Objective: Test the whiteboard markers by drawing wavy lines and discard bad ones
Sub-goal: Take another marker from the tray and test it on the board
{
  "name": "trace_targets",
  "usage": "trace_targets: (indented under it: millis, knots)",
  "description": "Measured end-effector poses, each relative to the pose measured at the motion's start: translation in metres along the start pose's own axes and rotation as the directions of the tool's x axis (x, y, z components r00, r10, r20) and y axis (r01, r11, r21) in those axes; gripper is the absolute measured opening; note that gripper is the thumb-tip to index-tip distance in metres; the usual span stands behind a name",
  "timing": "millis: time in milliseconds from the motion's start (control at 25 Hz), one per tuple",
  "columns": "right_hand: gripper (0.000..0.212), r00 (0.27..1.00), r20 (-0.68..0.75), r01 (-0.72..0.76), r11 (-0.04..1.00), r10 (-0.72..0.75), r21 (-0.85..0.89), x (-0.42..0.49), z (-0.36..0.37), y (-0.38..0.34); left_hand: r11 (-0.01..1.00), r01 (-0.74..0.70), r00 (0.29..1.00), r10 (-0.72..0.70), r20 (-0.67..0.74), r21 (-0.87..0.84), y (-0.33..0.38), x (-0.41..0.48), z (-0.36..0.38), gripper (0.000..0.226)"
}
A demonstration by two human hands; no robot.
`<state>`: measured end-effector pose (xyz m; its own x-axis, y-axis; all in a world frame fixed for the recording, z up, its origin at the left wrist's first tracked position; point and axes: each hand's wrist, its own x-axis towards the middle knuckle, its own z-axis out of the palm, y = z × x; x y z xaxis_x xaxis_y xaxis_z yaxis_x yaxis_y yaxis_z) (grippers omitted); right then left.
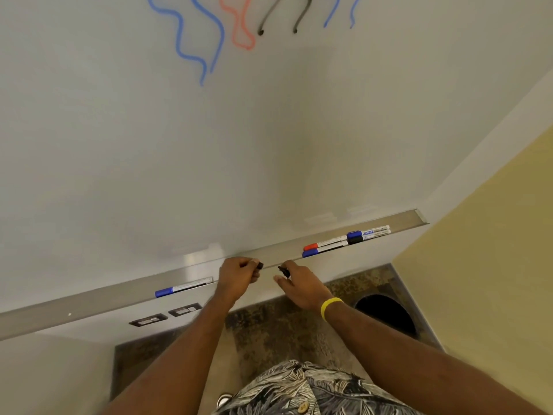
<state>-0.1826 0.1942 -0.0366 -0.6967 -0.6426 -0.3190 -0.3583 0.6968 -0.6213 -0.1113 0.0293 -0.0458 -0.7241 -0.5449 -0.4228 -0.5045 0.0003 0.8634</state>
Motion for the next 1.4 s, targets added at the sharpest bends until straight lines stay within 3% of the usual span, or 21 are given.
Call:
trace_targets:
  millis: [240,760,1040,1120,1240,1320,1400]
  knots:
    - [0.031,0.999,-0.034,0.037,0.99,-0.033,0.132,-0.007,-0.007,-0.002,0.891,-0.084,0.993,0.111,-0.034,0.447,-0.023,0.026,-0.018,0.022]
    - [0.034,0.985,-0.171,0.044,0.941,0.015,0.334,-0.013,-0.018,-0.004,0.752,-0.168,0.983,0.174,0.055,0.637,-0.045,0.053,-0.019,0.02]
    - [0.031,0.982,-0.187,0.051,0.919,0.025,0.392,-0.018,-0.022,-0.007,0.75,-0.207,0.974,0.221,0.057,0.628,-0.041,0.041,-0.027,0.005]
    - [0.029,0.978,-0.209,0.07,0.916,0.016,0.396,-0.018,-0.024,-0.012,0.767,-0.273,0.953,0.298,0.054,0.581,-0.032,0.029,-0.031,0.021]
    - [0.026,0.971,-0.241,0.111,0.886,0.001,0.449,-0.015,-0.03,-0.023,0.636,-0.472,0.822,0.568,0.043,0.61,-0.004,0.005,-0.042,0.046]
    - [0.02,0.969,-0.247,0.132,0.827,0.008,0.546,-0.014,-0.037,-0.036,0.462,-0.576,0.638,0.77,0.018,0.674,0.025,-0.011,-0.054,0.052]
    - [0.02,0.963,-0.27,0.197,0.731,-0.018,0.654,-0.013,-0.048,-0.056,0.353,-0.611,0.457,0.888,-0.049,0.708,0.058,-0.028,-0.071,0.055]
